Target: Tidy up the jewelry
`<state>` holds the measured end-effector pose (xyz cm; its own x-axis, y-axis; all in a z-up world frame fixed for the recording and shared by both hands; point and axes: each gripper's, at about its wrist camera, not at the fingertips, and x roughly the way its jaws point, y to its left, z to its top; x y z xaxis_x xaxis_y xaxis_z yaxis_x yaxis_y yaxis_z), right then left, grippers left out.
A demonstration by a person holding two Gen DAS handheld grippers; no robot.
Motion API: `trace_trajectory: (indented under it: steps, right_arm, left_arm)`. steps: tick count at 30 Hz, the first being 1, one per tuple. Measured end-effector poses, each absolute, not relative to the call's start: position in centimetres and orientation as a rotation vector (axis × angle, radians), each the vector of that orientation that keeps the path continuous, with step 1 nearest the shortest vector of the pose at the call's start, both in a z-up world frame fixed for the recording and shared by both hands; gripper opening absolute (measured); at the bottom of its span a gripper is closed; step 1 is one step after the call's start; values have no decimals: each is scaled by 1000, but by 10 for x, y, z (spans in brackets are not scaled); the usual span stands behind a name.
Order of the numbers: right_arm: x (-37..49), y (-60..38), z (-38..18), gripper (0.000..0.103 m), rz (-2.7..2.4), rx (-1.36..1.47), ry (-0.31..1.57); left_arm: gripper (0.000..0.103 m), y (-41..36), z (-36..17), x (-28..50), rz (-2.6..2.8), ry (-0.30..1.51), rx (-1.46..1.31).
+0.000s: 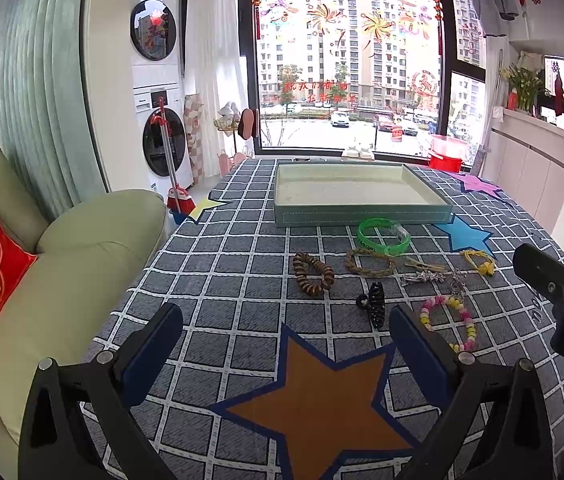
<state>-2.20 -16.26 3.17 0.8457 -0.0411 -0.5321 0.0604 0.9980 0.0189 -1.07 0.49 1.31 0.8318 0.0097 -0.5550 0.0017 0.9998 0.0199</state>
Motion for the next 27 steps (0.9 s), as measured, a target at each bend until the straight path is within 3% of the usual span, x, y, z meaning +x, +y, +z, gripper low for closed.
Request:
trace_trajectory:
  steps: [27]
  right_arm:
    - [-22, -161, 31, 103, -51, 38, 558]
  left_arm:
    - [103, 3, 14, -11, 4, 585, 18]
